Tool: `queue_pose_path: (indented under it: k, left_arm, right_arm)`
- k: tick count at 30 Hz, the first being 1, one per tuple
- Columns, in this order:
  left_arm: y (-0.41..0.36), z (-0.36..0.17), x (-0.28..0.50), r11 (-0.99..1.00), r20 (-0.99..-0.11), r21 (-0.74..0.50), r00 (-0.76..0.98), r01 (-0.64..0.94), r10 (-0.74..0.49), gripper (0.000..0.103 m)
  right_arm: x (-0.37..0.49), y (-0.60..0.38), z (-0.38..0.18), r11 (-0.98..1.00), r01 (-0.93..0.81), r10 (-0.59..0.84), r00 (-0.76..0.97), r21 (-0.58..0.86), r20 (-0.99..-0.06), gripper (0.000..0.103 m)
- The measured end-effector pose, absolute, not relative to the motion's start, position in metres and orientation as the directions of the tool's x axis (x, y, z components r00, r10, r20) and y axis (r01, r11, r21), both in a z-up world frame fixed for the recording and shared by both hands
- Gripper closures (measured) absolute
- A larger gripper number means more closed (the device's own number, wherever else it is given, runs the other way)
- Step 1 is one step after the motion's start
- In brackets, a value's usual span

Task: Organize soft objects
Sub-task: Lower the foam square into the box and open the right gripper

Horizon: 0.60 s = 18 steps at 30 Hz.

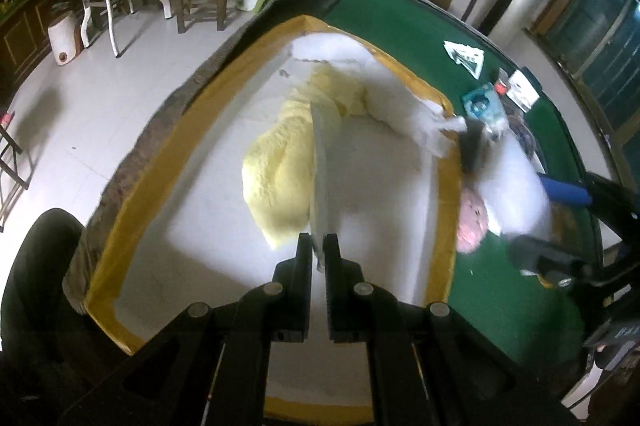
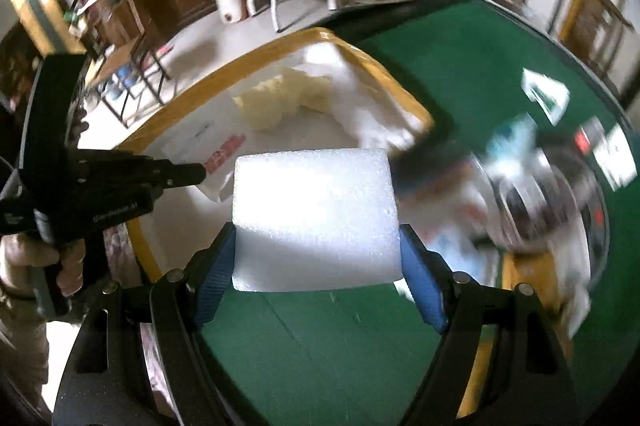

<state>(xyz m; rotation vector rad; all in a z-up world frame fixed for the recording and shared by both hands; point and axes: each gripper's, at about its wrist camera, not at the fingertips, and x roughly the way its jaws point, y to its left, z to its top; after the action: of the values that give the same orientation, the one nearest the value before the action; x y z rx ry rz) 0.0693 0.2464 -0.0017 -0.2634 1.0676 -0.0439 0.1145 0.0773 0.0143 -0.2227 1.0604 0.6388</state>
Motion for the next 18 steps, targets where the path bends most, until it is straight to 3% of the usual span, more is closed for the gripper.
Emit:
queue_pose_path:
  k: [18]
  left_arm:
    - [0.27,-0.005,0.107,0.962,-0.851,-0.252,0.498,-0.11,-0.166,0.099]
  right_arm:
    - [0.152,0.171,-0.036,0.713,-0.701,0.263,0.312,-0.034,-0.913,0.024]
